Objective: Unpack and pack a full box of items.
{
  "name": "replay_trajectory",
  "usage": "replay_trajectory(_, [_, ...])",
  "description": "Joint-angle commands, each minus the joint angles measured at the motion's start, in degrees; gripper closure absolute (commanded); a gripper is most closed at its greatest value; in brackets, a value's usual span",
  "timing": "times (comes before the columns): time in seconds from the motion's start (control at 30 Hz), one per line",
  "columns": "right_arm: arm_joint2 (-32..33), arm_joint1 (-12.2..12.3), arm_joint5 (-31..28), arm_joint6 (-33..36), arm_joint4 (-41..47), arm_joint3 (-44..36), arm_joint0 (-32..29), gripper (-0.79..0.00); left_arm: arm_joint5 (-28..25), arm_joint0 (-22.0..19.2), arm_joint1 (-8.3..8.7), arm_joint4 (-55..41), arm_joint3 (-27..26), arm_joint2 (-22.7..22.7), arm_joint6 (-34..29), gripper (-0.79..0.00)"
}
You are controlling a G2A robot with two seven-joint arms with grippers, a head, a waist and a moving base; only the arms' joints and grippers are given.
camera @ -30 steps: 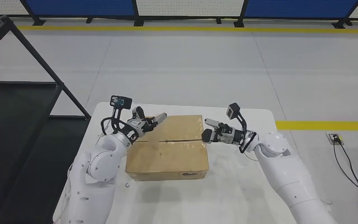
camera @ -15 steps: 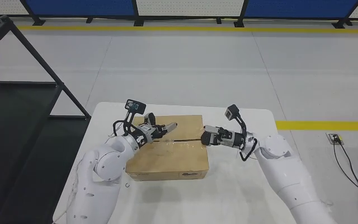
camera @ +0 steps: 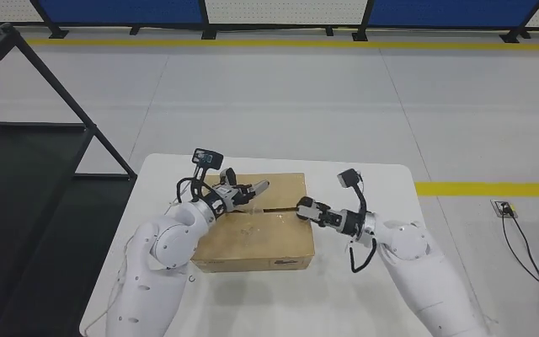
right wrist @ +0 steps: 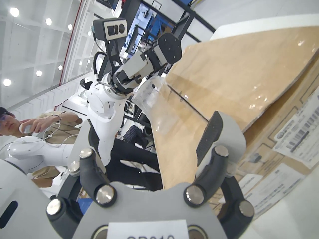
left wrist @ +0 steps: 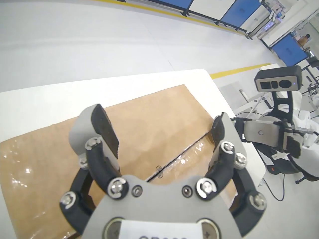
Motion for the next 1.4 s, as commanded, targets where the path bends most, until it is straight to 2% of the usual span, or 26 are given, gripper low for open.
replay_trajectory(0.0, [1.7,0.1,-0.1,-6.1,0.0,-2.3,-2.1,-0.785,0.0,0.0,0.12,-0.2,-0.1,-0.1,0.2,-0.785])
replay_trajectory(0.07, [2.5,0.2,0.2,-8.8,0.9,-3.9,-3.5,-0.785,0.1,0.2,0.24,-0.5,-0.4,-0.2,0.2,-0.785])
replay_trajectory(0.3, [2.5,0.2,0.2,-9.0,0.5,-4.0,-3.7,-0.785,-0.2,0.7,0.68,-1.4,-1.3,-0.5,0.5,-0.785])
replay_trajectory(0.43, [1.3,0.6,-4.5,-8.8,-12.2,-9.5,-5.3,-0.785,-0.1,0.9,0.92,-1.6,-1.5,-0.6,0.7,-0.785])
replay_trajectory(0.5, [1.3,0.8,-5.6,-12.2,-22.2,-12.7,-6.6,-0.785,-0.1,0.9,1.04,-1.7,-1.6,-0.6,0.7,-0.785])
replay_trajectory(0.63, [0.2,0.3,2.2,-26.9,-42.3,-20.3,-11.1,-0.785,0.0,1.0,1.25,-2.1,-1.7,-0.6,0.9,-0.785])
replay_trajectory(0.67, [0.2,0.1,4.3,-31.4,-44.6,-21.5,-12.1,-0.785,0.0,1.0,1.30,-2.2,-1.7,-0.6,0.9,-0.785])
replay_trajectory(0.7, [0.3,0.1,5.1,-32.9,-45.2,-21.8,-12.5,-0.785,0.0,1.0,1.36,-2.2,-1.8,-0.6,1.0,-0.785])
replay_trajectory(0.87, [0.3,0.1,5.1,-32.9,-45.2,-21.8,-12.5,-0.785,0.1,1.3,1.63,-2.7,-2.2,-0.7,1.2,-0.785])
replay_trajectory(0.9, [0.9,0.0,5.7,-35.1,-44.8,-22.5,-12.6,-0.785,0.0,1.3,1.68,-2.8,-2.3,-0.7,1.3,-0.785])
replay_trajectory(1.0, [-0.8,0.1,4.1,-34.4,-50.7,-23.9,-13.3,-0.785,0.1,1.5,1.81,-3.1,-2.5,-0.7,1.6,-0.785])
replay_trajectory(1.17, [-3.9,-0.3,11.7,-36.7,-64.8,-27.1,-13.8,-0.785,0.4,1.7,2.06,-3.3,-2.8,-0.5,1.9,-0.785])
replay_trajectory(1.33, [-7.1,-1.0,18.0,-36.8,-71.0,-27.3,-13.1,-0.785,0.7,1.9,2.28,-3.6,-3.3,-0.3,2.0,-0.785])
replay_trajectory(1.37, [-7.6,-1.2,18.5,-36.9,-71.4,-27.1,-12.8,-0.619,0.6,1.9,2.34,-3.6,-3.4,-0.3,1.9,-0.785])
